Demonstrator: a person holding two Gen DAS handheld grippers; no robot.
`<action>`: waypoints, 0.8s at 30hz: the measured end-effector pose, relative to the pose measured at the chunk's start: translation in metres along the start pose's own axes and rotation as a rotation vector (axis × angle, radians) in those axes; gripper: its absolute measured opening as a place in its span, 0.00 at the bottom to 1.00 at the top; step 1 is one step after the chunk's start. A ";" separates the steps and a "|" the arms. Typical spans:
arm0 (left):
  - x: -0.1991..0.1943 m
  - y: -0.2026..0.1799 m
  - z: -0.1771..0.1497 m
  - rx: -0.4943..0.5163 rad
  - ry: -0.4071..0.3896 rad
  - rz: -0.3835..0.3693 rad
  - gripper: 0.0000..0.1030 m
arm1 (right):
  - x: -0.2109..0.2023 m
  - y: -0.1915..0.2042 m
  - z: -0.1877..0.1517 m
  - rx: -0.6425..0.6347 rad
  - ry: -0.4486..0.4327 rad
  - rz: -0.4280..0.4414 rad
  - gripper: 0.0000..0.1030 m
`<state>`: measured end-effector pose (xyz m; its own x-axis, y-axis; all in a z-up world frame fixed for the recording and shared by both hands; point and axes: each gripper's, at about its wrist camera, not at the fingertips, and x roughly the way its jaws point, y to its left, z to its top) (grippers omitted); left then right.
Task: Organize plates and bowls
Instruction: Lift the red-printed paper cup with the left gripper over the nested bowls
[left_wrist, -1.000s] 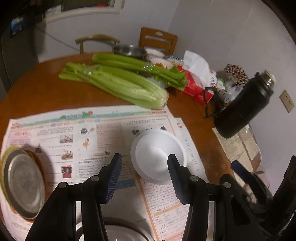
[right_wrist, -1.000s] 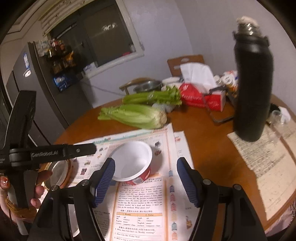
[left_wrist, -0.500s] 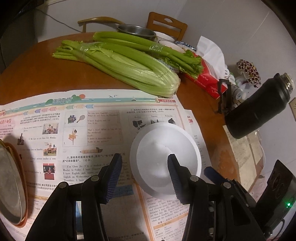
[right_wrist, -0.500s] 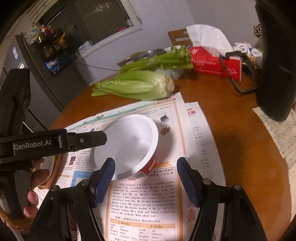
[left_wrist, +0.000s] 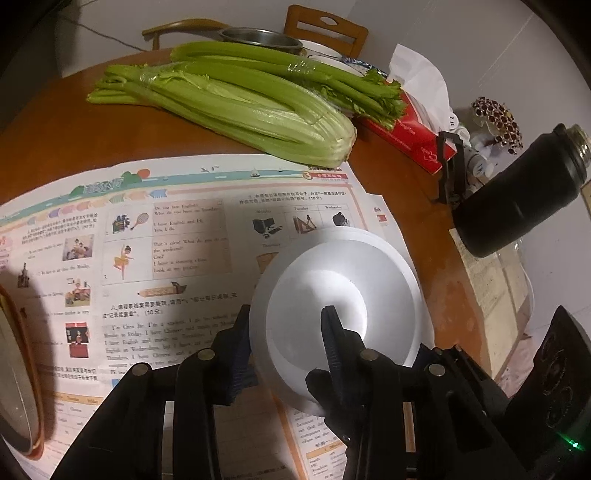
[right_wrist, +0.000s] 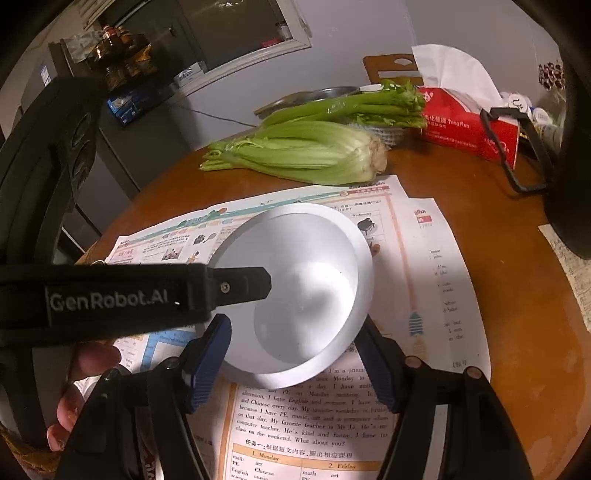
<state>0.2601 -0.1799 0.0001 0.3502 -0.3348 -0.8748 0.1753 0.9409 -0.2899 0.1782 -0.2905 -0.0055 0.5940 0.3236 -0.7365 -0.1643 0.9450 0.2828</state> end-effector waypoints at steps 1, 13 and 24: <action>-0.002 0.000 -0.001 -0.002 -0.002 -0.006 0.36 | 0.000 0.001 0.000 -0.003 0.001 -0.002 0.67; -0.050 -0.001 -0.022 0.036 -0.078 -0.030 0.38 | -0.036 0.021 -0.009 -0.019 -0.039 0.050 0.67; -0.110 0.002 -0.051 0.049 -0.179 -0.010 0.43 | -0.070 0.060 -0.016 -0.074 -0.074 0.077 0.67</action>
<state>0.1756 -0.1389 0.0760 0.5057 -0.3520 -0.7876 0.2229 0.9353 -0.2748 0.1145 -0.2561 0.0528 0.6332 0.3933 -0.6666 -0.2677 0.9194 0.2882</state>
